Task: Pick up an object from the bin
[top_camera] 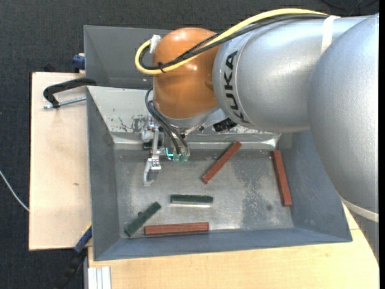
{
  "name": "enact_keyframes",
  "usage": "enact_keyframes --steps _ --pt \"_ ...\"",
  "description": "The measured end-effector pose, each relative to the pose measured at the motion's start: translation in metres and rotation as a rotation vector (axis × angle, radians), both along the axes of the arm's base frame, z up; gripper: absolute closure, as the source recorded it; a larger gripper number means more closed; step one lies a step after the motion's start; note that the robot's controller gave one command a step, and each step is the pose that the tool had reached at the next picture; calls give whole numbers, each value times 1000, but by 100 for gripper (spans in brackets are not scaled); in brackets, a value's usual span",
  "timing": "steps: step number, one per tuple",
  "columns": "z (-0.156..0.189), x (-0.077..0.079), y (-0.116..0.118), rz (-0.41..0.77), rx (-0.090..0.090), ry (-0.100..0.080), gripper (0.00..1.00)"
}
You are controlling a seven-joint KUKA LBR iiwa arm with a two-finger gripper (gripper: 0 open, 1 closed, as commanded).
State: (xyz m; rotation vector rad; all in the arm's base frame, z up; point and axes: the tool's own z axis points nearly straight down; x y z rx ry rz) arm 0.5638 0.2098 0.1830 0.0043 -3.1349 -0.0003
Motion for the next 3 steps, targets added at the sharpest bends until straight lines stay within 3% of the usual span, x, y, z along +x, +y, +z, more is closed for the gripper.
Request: enact_keyframes --steps 1,2,3 --pt "4 2 -1 -2 2 -8 0" --pt "-37 -18 -35 82 3 -12 0" --pt "-107 -47 -43 193 2 -1 100"
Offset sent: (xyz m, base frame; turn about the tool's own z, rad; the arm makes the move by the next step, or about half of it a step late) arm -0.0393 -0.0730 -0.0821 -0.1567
